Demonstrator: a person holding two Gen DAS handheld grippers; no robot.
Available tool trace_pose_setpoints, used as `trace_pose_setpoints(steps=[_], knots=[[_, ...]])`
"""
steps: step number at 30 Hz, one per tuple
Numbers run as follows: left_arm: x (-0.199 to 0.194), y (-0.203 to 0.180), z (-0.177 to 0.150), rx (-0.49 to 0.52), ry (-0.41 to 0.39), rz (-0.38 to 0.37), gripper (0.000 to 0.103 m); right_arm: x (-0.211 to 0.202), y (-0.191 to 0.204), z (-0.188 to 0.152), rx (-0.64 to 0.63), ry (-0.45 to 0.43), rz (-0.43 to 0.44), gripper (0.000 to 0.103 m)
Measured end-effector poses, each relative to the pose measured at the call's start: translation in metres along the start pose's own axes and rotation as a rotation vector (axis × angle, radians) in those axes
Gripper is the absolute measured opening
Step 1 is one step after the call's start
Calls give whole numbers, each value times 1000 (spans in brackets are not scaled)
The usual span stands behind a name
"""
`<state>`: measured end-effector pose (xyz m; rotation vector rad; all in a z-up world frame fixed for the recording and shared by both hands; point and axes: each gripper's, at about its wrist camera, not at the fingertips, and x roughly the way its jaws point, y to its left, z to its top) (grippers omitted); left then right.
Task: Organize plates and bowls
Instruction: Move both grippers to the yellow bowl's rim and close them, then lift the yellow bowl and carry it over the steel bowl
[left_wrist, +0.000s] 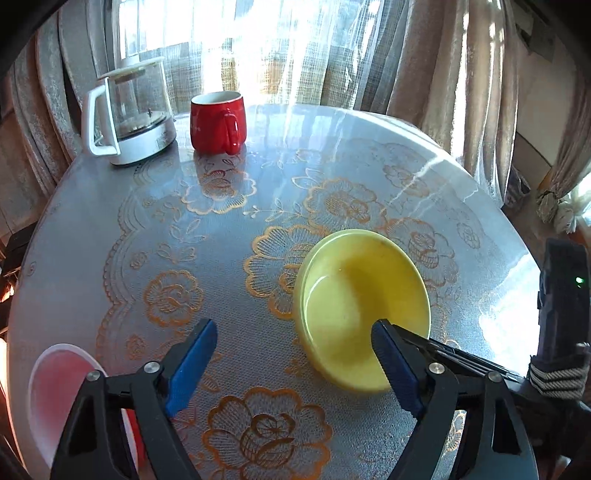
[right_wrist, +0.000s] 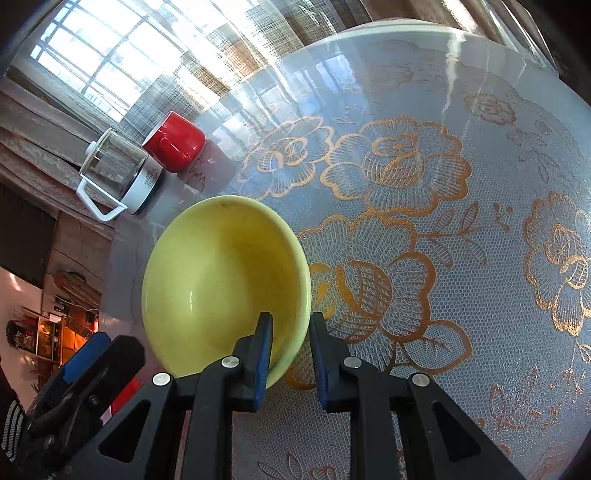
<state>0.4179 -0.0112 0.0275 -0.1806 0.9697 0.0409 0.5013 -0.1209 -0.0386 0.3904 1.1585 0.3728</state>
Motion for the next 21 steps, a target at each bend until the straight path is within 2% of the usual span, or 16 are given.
trace_pose_setpoints(steps=[2,4,6,9,14,21], knots=[[12,-3,1,13,34,10,72,-1,0,-1,-5,-1,-1,19],[21,-5,-2,27,79,8,49,-1,0,-3,-12,1,-12,14],[29,-7,-7,53,120,0,29,-2,-1,-5,-7,2,-13,14],[29,-10,-13,70,136,6,17,-3,-1,-9,0,13,10,14],[14,-14,-22,103,114,19,17,-8,8,-19,-15,14,-8,14],[-19,-12,-37,118,71,9,17,-24,15,-36,-4,2,7,14]])
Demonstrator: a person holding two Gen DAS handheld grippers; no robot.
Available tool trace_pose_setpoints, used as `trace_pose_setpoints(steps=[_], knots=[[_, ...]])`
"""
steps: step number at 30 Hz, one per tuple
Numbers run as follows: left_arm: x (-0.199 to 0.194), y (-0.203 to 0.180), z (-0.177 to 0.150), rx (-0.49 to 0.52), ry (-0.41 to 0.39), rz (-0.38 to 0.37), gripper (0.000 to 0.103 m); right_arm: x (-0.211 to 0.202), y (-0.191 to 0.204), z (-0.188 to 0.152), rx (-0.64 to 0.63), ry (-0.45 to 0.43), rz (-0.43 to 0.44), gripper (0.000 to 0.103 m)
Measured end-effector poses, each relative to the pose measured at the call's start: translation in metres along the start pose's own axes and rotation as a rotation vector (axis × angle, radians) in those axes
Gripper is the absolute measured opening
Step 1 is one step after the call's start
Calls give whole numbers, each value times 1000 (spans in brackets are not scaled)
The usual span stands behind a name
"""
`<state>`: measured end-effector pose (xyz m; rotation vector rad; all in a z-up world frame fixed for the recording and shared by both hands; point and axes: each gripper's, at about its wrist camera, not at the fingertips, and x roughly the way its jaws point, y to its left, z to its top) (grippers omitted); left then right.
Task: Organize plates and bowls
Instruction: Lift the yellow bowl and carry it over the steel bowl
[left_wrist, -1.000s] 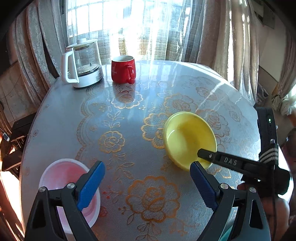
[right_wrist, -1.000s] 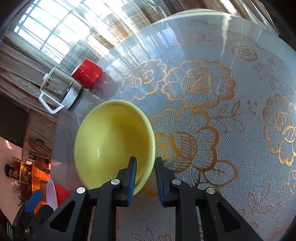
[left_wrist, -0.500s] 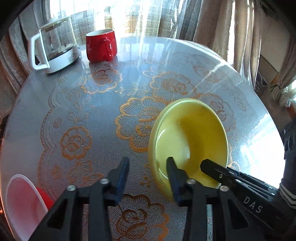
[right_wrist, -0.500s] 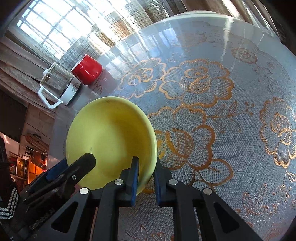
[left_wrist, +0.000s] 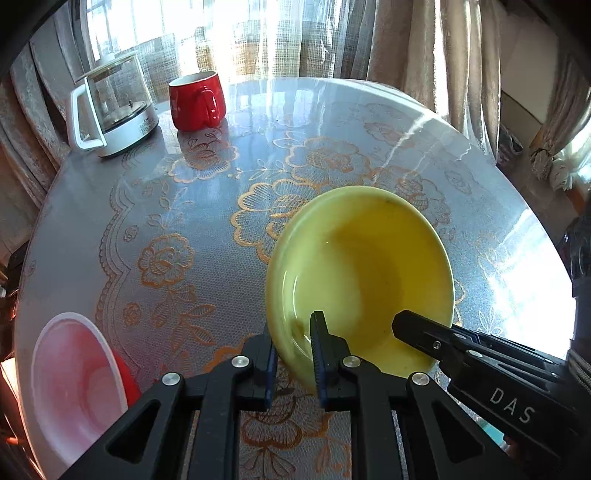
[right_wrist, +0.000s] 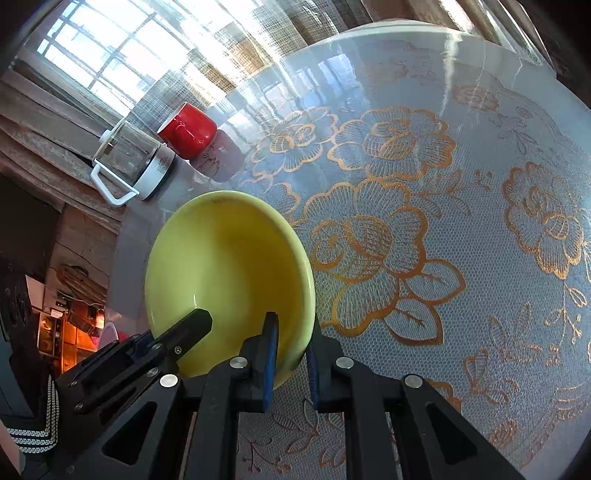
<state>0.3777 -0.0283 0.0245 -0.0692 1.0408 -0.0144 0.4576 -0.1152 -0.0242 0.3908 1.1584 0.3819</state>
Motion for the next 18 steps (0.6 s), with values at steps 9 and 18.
trace_pose_setpoints(steps=[9,18], knots=[[-45,6,-29,7,-72,-15,17,-29,18,-27,-21,-27,11,14],[-81,17,-65,-26,-131,-41,17,-49,38,-54,-38,-66,44,14]])
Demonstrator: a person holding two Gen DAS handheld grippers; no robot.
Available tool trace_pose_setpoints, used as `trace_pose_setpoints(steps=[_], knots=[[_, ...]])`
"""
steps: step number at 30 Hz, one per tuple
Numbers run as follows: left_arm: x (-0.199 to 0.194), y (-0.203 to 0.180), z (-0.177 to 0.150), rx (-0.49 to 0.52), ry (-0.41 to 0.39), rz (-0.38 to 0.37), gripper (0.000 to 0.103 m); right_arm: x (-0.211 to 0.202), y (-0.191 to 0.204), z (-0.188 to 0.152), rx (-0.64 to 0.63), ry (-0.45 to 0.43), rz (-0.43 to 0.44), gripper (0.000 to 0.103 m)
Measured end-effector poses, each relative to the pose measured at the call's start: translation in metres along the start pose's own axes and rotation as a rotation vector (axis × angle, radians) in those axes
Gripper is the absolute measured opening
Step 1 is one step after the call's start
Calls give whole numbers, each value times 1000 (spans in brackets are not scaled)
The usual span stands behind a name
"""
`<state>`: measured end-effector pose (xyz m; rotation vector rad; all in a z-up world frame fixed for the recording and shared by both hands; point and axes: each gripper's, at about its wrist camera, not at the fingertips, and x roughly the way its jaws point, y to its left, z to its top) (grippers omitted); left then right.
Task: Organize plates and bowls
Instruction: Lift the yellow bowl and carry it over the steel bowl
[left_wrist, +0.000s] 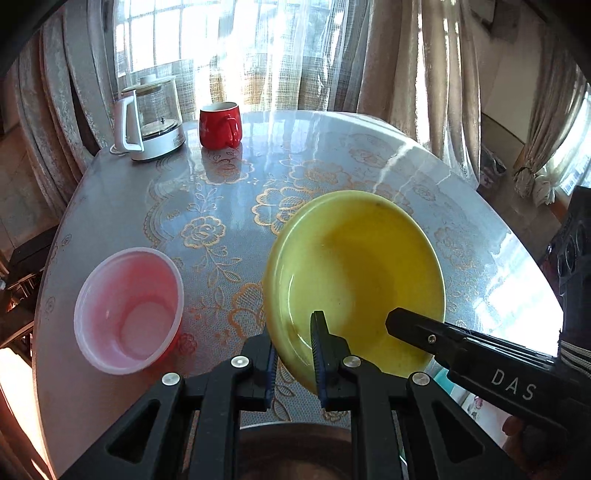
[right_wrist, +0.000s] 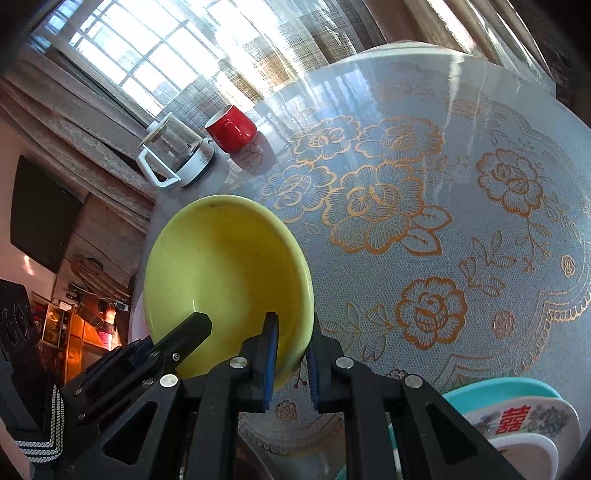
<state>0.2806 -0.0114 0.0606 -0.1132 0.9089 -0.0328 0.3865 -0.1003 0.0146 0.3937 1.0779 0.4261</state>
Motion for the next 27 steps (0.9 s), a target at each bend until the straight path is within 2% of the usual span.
trace_pose_setpoints(steps=[12,27], knots=[[-42,8,-43,-8,-96,16,17,-29,13,-52,1,-49,53,14],[-73,27,-96,-51,-130,4,17,-45,38,-101,-37,-97,69,14]])
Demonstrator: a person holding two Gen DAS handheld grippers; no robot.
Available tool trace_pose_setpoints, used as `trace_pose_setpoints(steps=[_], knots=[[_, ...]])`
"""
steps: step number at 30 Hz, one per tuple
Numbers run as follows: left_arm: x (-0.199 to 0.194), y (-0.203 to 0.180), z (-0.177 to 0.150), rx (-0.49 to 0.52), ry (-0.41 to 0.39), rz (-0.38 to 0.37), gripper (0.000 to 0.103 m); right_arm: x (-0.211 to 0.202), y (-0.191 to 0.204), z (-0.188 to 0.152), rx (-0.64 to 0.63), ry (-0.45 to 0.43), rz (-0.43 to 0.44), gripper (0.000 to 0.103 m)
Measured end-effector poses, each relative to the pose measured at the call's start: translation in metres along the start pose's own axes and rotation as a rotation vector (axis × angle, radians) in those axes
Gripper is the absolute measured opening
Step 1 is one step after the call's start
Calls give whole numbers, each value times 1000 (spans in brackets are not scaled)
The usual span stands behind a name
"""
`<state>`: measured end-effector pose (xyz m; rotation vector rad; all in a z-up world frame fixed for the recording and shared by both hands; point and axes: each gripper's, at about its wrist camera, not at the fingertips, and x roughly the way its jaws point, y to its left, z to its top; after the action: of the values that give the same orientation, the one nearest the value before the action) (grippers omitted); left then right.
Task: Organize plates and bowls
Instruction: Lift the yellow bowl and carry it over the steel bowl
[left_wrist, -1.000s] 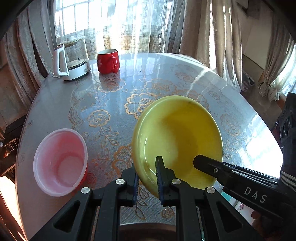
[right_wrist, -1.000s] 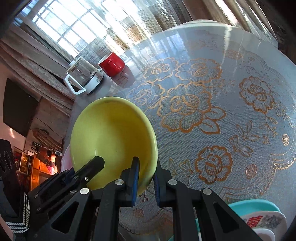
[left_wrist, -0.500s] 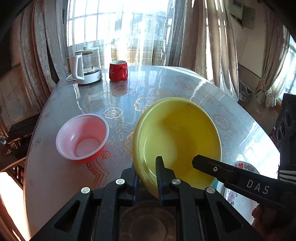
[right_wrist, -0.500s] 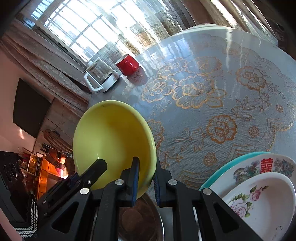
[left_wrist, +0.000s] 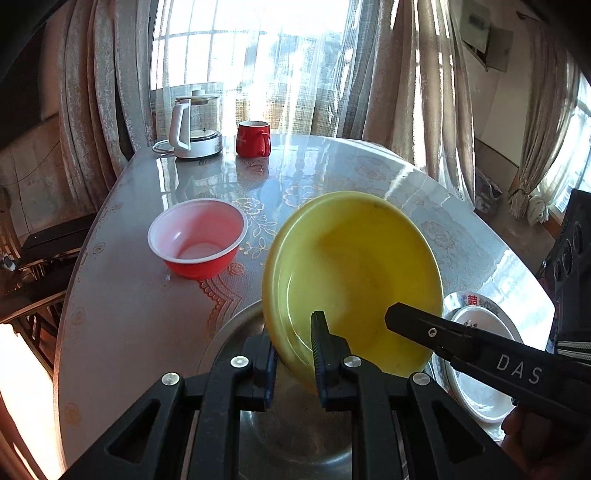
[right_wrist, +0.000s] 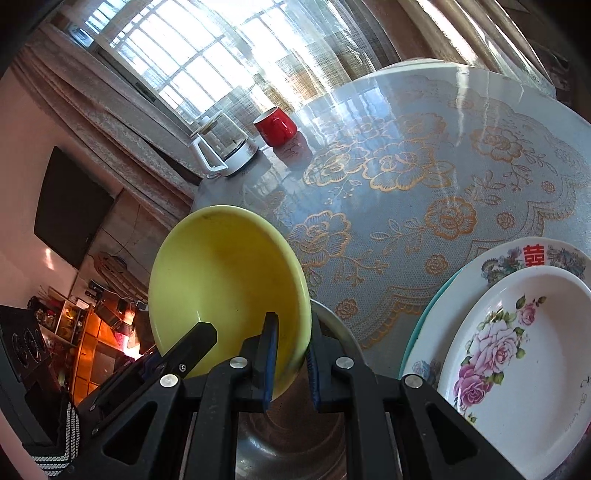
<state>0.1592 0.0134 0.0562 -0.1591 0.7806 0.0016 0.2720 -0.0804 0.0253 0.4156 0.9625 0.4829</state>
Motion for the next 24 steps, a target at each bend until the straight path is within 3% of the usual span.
trace_pose_setpoints(steps=[11,24], knots=[[4,14,-36,-31,51,15,17,5,3,-34,-19,43,-21,15],[6,21,-47,-24,56,51,17,6,12,-43,-92,60,-70,17]])
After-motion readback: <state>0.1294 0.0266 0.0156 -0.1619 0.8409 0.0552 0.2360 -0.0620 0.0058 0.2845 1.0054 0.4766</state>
